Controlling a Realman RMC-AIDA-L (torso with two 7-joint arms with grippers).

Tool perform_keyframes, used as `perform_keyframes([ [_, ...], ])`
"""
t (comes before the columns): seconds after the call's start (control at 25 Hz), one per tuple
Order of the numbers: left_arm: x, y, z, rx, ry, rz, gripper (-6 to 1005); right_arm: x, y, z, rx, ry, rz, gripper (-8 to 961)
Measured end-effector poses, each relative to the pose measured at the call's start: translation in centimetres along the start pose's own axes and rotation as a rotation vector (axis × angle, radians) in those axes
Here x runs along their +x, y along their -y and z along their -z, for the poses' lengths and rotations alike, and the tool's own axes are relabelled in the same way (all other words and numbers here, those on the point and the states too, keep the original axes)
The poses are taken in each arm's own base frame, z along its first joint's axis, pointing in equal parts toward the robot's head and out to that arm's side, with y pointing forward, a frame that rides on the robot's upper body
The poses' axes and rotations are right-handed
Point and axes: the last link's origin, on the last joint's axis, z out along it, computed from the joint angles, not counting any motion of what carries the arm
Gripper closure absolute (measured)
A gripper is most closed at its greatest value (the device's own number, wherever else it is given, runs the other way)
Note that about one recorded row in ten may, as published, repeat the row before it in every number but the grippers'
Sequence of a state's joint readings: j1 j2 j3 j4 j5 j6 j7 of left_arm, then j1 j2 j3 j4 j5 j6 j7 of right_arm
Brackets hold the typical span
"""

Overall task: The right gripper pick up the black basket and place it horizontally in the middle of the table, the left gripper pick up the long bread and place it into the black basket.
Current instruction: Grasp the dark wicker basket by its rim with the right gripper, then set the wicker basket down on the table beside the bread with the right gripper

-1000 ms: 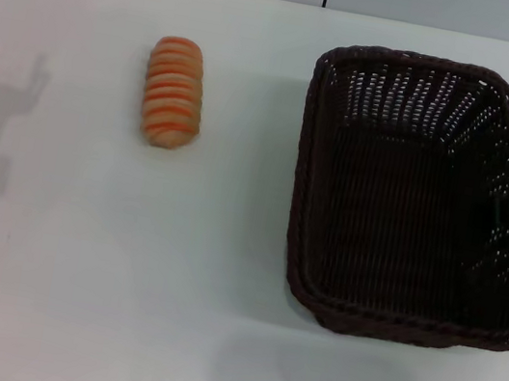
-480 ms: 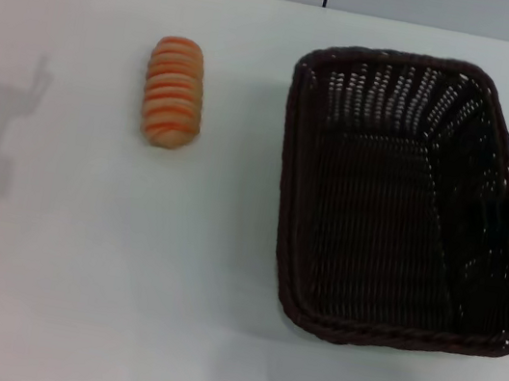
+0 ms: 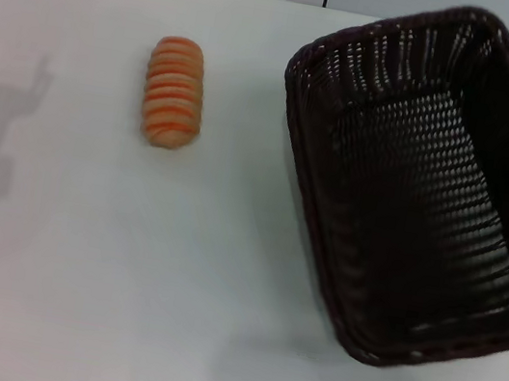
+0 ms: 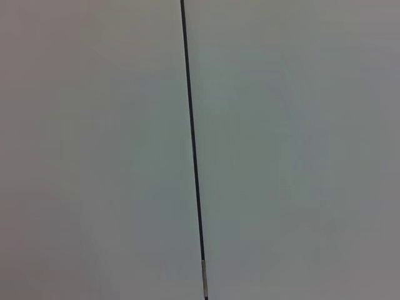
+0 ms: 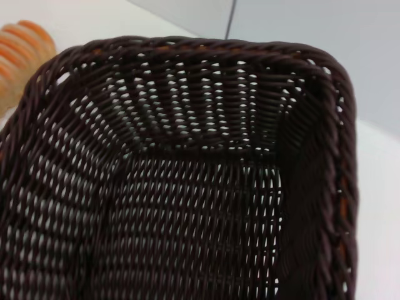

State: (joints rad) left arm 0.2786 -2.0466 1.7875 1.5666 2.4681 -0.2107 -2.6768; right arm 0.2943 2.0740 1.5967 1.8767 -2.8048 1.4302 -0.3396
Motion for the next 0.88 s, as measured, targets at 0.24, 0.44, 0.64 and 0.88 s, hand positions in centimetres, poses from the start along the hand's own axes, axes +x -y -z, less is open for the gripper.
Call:
perform_keyframes([
  [0.24, 0.2, -0.3, 0.0, -0.008, 0.001, 0.006, 139, -0.5, 1.2, 2.0, 0.054, 0.062, 0.123, 775],
  [0.44, 0.5, -0.7, 0.1, -0.021, 0.005, 0.021, 139, -0.6, 3.1, 3.9, 0.011, 0.141, 0.144, 792],
  [0.64, 0.9, -1.0, 0.2, -0.029, 0.0, 0.031, 139, 0.0, 5.3, 4.8, -0.077, 0.213, 0.156, 806],
  [0.88, 1.1, -1.3, 0.3, -0.036, -0.005, 0.037, 138, 0.9, 6.4, 4.8, -0.171, 0.208, 0.287, 807],
])
